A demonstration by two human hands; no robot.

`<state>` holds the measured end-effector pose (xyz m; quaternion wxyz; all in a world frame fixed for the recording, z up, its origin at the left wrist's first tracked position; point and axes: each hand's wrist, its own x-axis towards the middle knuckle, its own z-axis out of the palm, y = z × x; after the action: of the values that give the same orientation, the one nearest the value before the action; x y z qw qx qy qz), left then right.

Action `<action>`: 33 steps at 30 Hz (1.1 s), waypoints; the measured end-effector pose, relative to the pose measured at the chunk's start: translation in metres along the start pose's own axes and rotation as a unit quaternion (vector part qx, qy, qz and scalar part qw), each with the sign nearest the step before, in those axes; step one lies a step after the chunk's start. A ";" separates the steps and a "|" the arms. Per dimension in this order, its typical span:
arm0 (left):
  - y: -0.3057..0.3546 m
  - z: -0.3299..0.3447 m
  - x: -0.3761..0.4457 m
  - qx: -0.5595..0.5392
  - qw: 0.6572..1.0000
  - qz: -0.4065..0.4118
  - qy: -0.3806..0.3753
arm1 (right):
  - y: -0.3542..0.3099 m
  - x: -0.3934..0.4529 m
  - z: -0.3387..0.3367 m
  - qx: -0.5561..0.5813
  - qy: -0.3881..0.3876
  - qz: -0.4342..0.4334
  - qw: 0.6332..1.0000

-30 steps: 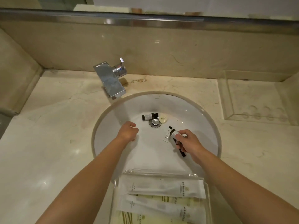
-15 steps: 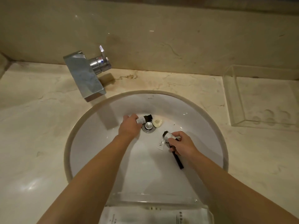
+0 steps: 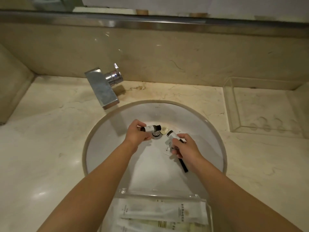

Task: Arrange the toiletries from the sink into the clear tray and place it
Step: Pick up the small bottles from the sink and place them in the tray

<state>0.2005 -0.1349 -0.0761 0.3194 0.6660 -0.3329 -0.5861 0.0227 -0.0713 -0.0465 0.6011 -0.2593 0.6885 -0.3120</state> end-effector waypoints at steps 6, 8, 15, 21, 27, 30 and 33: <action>0.023 -0.018 -0.062 -0.140 0.987 -0.022 -0.079 | -0.019 -0.044 0.006 0.127 -0.037 -0.028 0.991; 0.027 -0.026 -0.083 -0.151 0.984 -0.014 -0.095 | -0.024 -0.063 0.007 0.187 -0.046 -0.040 0.980; 0.029 -0.059 -0.149 -0.128 0.983 0.020 -0.130 | -0.019 -0.131 0.009 0.224 -0.038 -0.084 0.970; 0.003 -0.088 -0.197 -0.056 0.985 0.052 -0.153 | 0.009 -0.181 0.015 0.150 -0.032 -0.120 0.981; -0.025 -0.120 -0.244 0.009 0.982 0.054 -0.182 | 0.048 -0.225 0.025 -0.017 -0.018 -0.134 0.991; -0.040 -0.132 -0.261 0.079 0.975 0.079 -0.194 | 0.073 -0.241 0.029 -0.086 -0.018 -0.133 0.987; -0.057 -0.138 -0.270 0.162 0.964 0.100 -0.184 | 0.094 -0.252 0.029 -0.131 -0.016 -0.130 0.983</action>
<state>0.3174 0.1238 0.0463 0.1971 0.5529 -0.5416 -0.6017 0.0891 0.1731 0.0490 0.5273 -0.4280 0.6744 -0.2899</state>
